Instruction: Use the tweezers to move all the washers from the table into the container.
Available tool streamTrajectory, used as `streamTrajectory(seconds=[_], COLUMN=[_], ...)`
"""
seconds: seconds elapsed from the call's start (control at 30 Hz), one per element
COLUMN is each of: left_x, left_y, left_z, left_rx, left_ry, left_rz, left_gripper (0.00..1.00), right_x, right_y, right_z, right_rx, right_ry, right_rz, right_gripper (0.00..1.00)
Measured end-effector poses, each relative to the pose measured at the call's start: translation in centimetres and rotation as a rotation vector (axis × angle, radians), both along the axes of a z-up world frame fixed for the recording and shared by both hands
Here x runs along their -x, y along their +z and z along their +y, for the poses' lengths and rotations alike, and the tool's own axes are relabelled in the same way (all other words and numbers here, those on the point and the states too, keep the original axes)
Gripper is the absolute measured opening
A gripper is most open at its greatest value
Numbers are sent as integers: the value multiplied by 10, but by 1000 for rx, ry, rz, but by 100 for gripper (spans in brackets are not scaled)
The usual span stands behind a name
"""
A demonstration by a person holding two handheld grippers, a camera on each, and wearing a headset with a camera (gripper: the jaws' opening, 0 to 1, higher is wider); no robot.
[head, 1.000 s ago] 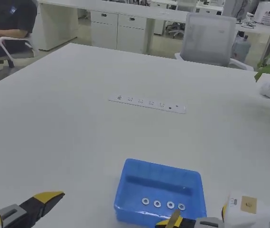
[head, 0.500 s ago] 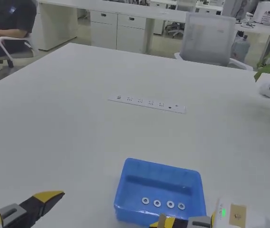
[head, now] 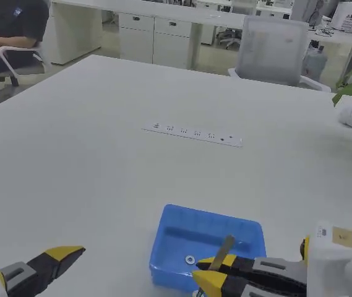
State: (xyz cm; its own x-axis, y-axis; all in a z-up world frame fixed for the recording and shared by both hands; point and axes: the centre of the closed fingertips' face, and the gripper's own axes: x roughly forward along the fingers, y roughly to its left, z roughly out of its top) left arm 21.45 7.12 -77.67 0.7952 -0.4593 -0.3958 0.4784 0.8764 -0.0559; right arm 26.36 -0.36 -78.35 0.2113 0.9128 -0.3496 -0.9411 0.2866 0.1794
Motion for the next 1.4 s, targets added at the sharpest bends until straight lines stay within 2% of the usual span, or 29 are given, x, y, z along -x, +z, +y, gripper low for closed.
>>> streamTrajectory(seconds=[0.1, 0.13, 0.4, 0.57, 0.73, 0.83, 0.9, 1.0, 1.13, 1.2, 1.3, 1.4], left_x=[0, 0, -1, -1, 0, 0, 0, 0, 0, 0, 0, 0], left_y=[0, 0, 0, -1, -2, -3, -3, -3, -2, -2, -2, -2], left_z=[0, 0, 3, 4, 4, 3, 3, 2, 1, 1, 2, 2], left_rx=[0, 1, 5, 3, 1, 1, 0, -1, -1, -2, -3, -3], left_ry=[-1, 0, 9, 9, 7, 5, 3, 0, 0, 1, 3, 3], left_rz=[-1, 0, -3, -3, 0, 1, 2, 4, 3, 4, 4, 2], left_gripper=[72, 72, 71, 71, 71, 71, 71, 71, 71, 71, 71, 71], right_x=[-8, -10, -18, -25, -19, -10, -2, 4, 1, -2, 3, 5], right_y=[5, 6, 17, 22, 19, 10, 0, -15, -28, -31, -37, -45], right_z=[3, 6, 21, 19, 9, -1, -8, -16, -24, -25, -21, -18], right_rx=[-13, -23, -84, -107, -120, -110, -70, -31, -16, 4, 50, 72], right_ry=[-4, -2, 9, -14, -40, -46, -41, -43, -82, -90, -24, -2], right_rz=[-4, 16, 46, 51, 65, 73, 48, 34, 35, -6, -105, -131], right_gripper=[3, 3, 3, 3, 3, 3, 3, 3, 3, 3, 2, 1])
